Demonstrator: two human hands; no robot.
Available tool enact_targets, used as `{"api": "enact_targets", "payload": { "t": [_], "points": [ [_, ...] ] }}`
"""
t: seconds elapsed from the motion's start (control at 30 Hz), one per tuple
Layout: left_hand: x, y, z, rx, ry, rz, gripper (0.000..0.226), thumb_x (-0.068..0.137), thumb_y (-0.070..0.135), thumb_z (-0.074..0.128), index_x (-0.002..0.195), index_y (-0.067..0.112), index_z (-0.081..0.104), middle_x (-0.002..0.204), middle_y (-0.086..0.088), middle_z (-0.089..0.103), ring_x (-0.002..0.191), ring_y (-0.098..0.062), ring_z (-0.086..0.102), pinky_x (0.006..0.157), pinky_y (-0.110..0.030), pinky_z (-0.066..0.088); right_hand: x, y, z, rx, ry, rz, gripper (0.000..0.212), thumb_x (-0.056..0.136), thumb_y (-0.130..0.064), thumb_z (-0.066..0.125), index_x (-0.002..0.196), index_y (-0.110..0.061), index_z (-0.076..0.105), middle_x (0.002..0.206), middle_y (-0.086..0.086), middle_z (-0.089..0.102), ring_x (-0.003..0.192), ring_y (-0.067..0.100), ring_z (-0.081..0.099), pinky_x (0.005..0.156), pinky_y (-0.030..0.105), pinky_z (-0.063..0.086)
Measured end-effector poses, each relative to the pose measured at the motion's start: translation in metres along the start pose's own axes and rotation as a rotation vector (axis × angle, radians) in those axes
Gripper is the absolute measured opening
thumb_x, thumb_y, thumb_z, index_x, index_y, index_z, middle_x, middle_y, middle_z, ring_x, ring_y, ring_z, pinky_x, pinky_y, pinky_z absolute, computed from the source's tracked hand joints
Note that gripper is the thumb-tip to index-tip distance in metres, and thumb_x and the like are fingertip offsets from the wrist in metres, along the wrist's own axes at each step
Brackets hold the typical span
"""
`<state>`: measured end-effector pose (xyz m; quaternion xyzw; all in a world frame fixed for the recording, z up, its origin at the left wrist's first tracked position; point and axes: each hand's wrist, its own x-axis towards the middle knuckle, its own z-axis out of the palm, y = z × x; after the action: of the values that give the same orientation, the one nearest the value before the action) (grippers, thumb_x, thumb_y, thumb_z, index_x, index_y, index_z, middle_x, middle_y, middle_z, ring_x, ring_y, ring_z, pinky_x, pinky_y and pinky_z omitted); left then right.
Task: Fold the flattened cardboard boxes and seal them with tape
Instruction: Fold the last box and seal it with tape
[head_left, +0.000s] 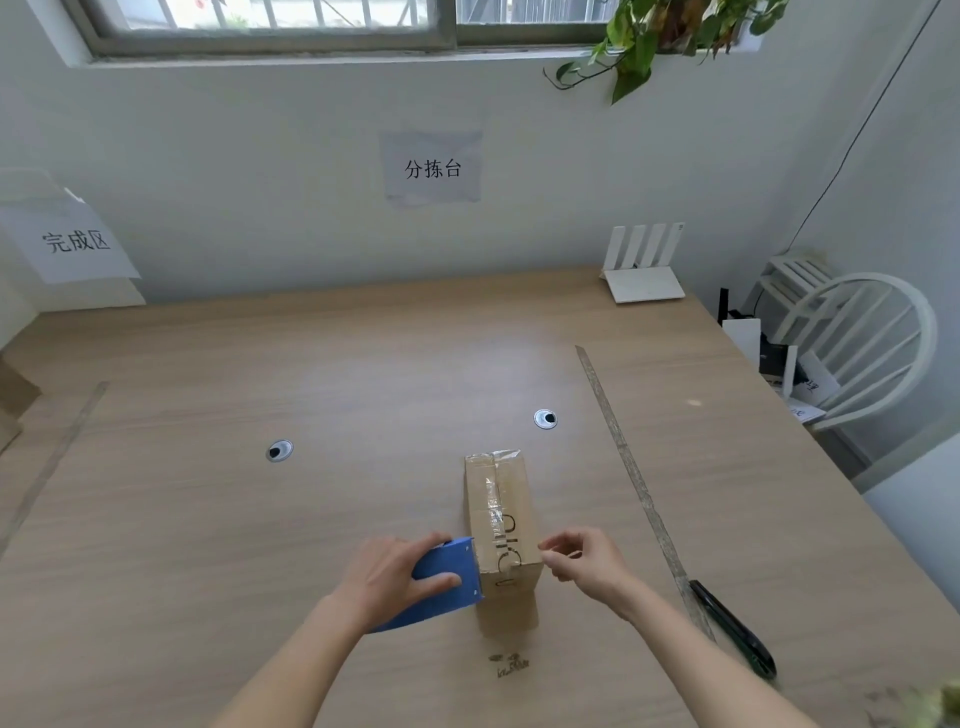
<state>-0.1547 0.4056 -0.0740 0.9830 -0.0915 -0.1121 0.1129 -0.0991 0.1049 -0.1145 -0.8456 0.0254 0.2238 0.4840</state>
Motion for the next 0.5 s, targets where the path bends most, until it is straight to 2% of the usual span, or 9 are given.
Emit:
{"api": "enact_targets", "payload": {
  "t": [0.13, 0.23, 0.37, 0.43, 0.5],
  "points": [
    [-0.005, -0.021, 0.003, 0.022, 0.006, -0.041, 0.056, 0.085, 0.076, 0.039, 0.132, 0.047, 0.045, 0.101, 0.013, 0.069, 0.078, -0.009, 0.059, 0.065, -0.023, 0.040, 0.010, 0.010, -0.012, -0.064, -0.023, 0.004, 0.009, 0.086, -0.013, 0.075, 0.085, -0.022, 0.077, 0.069, 0.003, 0.073, 0.061, 0.013, 0.066, 0.073, 0.041, 0.060],
    [-0.003, -0.025, -0.001, 0.042, 0.026, -0.034, 0.060, 0.081, 0.080, 0.036, 0.131, 0.047, 0.047, 0.099, 0.013, 0.070, 0.074, -0.008, 0.056, 0.065, -0.024, 0.041, 0.016, 0.010, -0.014, -0.077, -0.044, -0.011, 0.009, 0.086, -0.014, 0.075, 0.088, -0.022, 0.076, 0.069, 0.001, 0.072, 0.063, 0.015, 0.069, 0.073, 0.041, 0.061],
    [0.004, -0.026, 0.001, 0.054, -0.001, -0.047, 0.061, 0.081, 0.080, 0.035, 0.132, 0.048, 0.047, 0.102, 0.014, 0.070, 0.082, -0.010, 0.062, 0.070, -0.027, 0.046, 0.018, 0.015, -0.013, -0.053, -0.027, 0.011, 0.021, 0.086, -0.008, 0.076, 0.101, -0.021, 0.073, 0.067, 0.001, 0.069, 0.061, 0.015, 0.068, 0.068, 0.037, 0.061],
    [0.004, -0.026, 0.004, 0.058, -0.002, -0.050, 0.059, 0.083, 0.079, 0.037, 0.132, 0.048, 0.046, 0.103, 0.013, 0.070, 0.080, -0.010, 0.061, 0.067, -0.026, 0.043, 0.019, 0.019, -0.010, -0.038, -0.012, 0.030, 0.030, 0.084, -0.007, 0.078, 0.108, -0.022, 0.069, 0.067, 0.002, 0.069, 0.062, 0.017, 0.070, 0.067, 0.037, 0.061],
    [0.003, -0.026, 0.009, 0.059, -0.012, -0.048, 0.059, 0.084, 0.079, 0.037, 0.133, 0.047, 0.046, 0.105, 0.014, 0.070, 0.080, -0.009, 0.061, 0.064, -0.024, 0.041, 0.020, 0.023, -0.005, -0.039, -0.001, 0.053, 0.030, 0.084, -0.008, 0.078, 0.106, -0.024, 0.067, 0.067, 0.002, 0.068, 0.063, 0.018, 0.071, 0.068, 0.039, 0.061]
  ]
}}
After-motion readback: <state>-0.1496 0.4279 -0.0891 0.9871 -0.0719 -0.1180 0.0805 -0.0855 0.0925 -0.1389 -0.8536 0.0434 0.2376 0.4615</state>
